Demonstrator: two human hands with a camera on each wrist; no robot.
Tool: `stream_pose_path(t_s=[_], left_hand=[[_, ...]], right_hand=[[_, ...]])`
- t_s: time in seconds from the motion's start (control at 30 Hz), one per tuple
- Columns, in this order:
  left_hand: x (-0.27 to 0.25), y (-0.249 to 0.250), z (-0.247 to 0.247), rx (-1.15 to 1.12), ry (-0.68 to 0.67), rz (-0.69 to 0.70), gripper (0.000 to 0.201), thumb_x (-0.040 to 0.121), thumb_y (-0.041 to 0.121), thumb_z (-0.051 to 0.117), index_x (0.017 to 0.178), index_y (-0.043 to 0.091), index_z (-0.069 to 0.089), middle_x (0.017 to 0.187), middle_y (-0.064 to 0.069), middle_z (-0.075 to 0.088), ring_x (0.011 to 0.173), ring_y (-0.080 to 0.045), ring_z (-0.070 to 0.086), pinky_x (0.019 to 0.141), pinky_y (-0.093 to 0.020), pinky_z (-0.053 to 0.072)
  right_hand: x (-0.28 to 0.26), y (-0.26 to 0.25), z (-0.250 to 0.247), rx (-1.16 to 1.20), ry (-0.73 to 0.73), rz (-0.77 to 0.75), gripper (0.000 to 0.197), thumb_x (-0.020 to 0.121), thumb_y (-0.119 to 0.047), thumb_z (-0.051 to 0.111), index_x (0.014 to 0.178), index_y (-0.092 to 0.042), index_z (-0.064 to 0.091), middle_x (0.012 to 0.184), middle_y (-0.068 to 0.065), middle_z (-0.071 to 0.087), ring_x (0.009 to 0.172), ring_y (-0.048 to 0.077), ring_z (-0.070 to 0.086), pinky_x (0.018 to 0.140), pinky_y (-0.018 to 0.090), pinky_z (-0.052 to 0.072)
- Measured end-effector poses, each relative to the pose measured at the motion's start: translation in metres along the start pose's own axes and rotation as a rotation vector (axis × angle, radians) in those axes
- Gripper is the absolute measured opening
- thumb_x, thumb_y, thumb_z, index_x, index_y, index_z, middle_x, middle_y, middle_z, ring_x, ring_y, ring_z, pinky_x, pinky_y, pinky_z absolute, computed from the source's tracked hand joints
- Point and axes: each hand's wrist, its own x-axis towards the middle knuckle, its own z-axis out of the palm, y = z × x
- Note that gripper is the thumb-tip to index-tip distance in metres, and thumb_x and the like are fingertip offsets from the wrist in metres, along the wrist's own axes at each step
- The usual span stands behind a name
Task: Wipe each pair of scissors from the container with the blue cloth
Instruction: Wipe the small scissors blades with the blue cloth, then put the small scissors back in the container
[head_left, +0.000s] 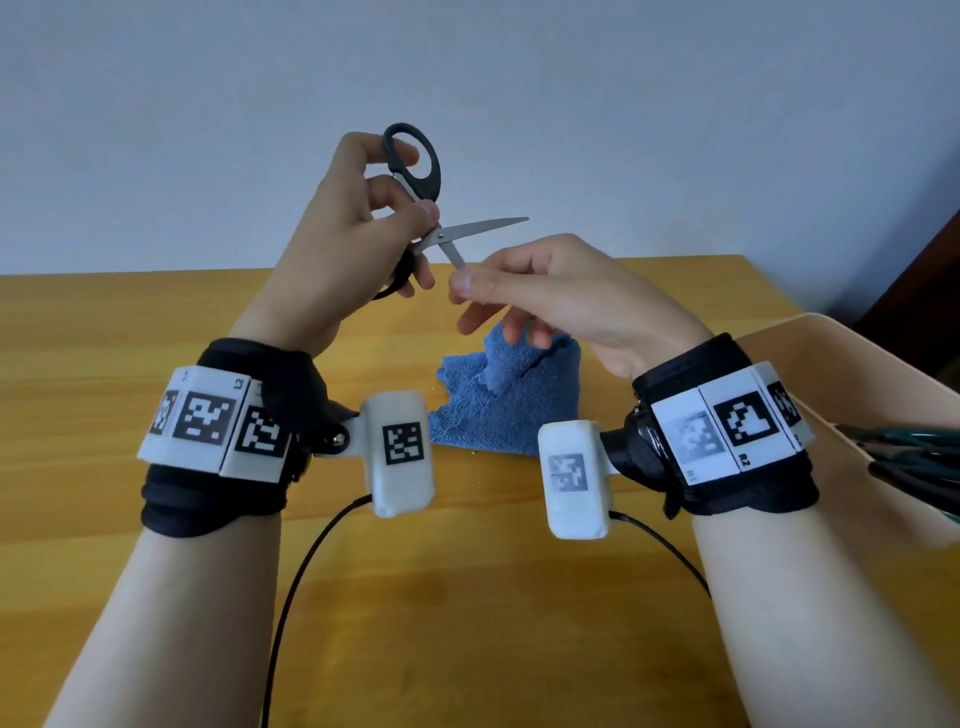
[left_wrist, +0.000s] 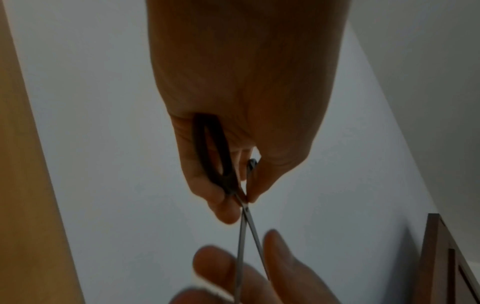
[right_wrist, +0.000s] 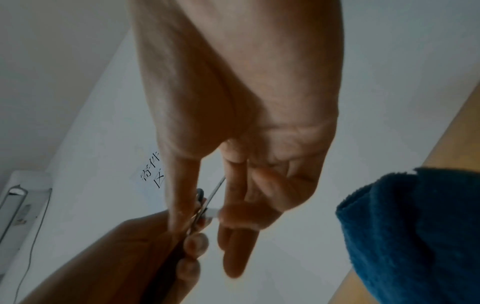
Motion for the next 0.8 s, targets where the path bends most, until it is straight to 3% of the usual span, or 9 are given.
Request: stream_pose_path(t_s=[0.1,0.17,0.27,0.4,0.5,0.7,0.8], left_hand=[[-0.001,0.004,0.011,-0.066,0.008,0.015,0.043,0.098,0.008,0.058,0.136,0.014,0.039,0.077,0.002,0.056,0.054,-0.022,0.062,0.054,-0.030,0.051],[-0.003,0.006,0.017,-0.096,0.006,0.016,0.044,0.098,0.008,0.059,0.137,0.014,0.038,0.077,0.001,0.056,0.054,-0.024,0.063,0.055,-0.030,0.053],[-0.003,0.006,0.021,-0.139,0.005,-0.014,0.041,0.098,0.009,0.060,0.133,0.012,0.037,0.085,-0.005,0.059,0.056,-0.026,0.066,0.056,-0.030,0.055],[-0.003,0.006,0.021,-0.184,-0.011,-0.056,0.026,0.102,0.017,0.056,0.124,0.012,0.042,0.085,-0.008,0.060,0.061,-0.027,0.070,0.063,-0.039,0.061],[-0.004,0.009,0.022,-0.192,-0.008,-0.080,0.023,0.106,0.028,0.049,0.120,0.010,0.050,0.088,-0.005,0.061,0.060,-0.028,0.071,0.062,-0.037,0.062],[-0.005,0.008,0.025,-0.167,-0.126,-0.084,0.011,0.107,0.021,0.048,0.103,0.010,0.049,0.075,-0.003,0.067,0.060,-0.031,0.071,0.065,-0.040,0.063],[-0.005,0.007,0.025,-0.142,-0.184,-0.075,0.010,0.107,0.019,0.047,0.102,0.010,0.050,0.078,-0.009,0.070,0.065,-0.034,0.073,0.063,-0.037,0.062]], right_hand=[[0.000,0.001,-0.002,0.080,0.059,-0.015,0.024,0.090,-0.029,0.072,0.094,-0.005,0.070,0.080,0.002,0.076,0.056,0.007,0.051,0.049,0.019,0.035],[0.000,0.003,-0.006,0.088,0.106,-0.032,0.017,0.090,-0.025,0.071,0.090,-0.008,0.072,0.071,-0.003,0.071,0.059,0.007,0.050,0.054,0.021,0.037],[0.000,0.006,-0.012,0.137,0.185,-0.043,0.014,0.091,-0.024,0.070,0.085,-0.014,0.075,0.072,-0.001,0.064,0.070,0.011,0.052,0.061,0.024,0.040],[0.000,0.008,-0.019,0.278,0.312,-0.032,0.012,0.088,-0.020,0.072,0.090,-0.009,0.076,0.066,-0.004,0.062,0.067,0.011,0.055,0.062,0.024,0.044],[-0.001,0.008,-0.024,0.402,0.385,-0.046,0.015,0.086,-0.018,0.074,0.095,-0.006,0.074,0.069,-0.002,0.067,0.067,0.011,0.060,0.064,0.024,0.046],[-0.001,0.007,-0.025,0.637,0.397,-0.061,0.006,0.090,-0.016,0.070,0.085,-0.013,0.068,0.076,0.001,0.069,0.070,0.015,0.066,0.065,0.024,0.051],[0.001,0.007,-0.024,0.721,0.383,-0.086,0.011,0.093,-0.014,0.067,0.083,-0.013,0.067,0.078,0.003,0.071,0.070,0.015,0.067,0.067,0.025,0.054]])
